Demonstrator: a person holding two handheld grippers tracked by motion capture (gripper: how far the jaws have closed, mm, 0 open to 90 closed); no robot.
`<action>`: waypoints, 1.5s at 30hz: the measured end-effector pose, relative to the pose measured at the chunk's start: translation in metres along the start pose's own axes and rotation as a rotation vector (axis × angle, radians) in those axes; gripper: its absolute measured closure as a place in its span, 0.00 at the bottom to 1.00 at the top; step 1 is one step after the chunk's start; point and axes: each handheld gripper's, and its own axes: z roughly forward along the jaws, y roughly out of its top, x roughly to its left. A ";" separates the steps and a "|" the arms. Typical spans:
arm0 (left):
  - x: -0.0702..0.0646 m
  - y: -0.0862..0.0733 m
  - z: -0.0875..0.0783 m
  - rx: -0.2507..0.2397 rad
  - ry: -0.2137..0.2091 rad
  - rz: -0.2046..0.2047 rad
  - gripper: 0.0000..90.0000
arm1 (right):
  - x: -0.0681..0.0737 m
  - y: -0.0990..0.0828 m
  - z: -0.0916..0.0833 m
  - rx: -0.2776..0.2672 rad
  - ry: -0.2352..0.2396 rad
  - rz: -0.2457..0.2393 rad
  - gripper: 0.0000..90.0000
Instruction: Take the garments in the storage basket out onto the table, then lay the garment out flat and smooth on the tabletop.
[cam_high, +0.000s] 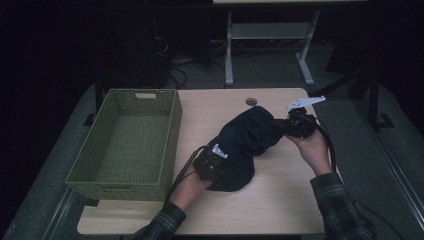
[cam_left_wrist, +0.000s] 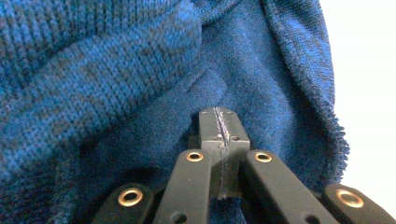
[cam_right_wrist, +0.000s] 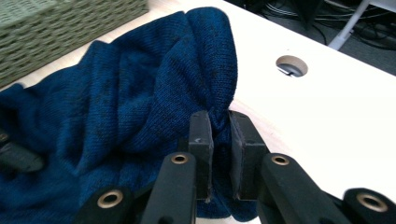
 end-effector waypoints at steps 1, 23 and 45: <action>0.001 0.000 0.000 -0.001 -0.004 -0.004 1.00 | -0.004 0.004 0.004 -0.002 -0.005 0.001 0.89; 0.001 0.000 -0.001 0.008 -0.009 0.002 1.00 | -0.045 0.037 0.056 0.062 -0.109 0.064 0.89; 0.002 -0.001 -0.001 0.007 -0.010 0.004 1.00 | -0.037 0.010 0.034 0.003 -0.034 0.104 0.82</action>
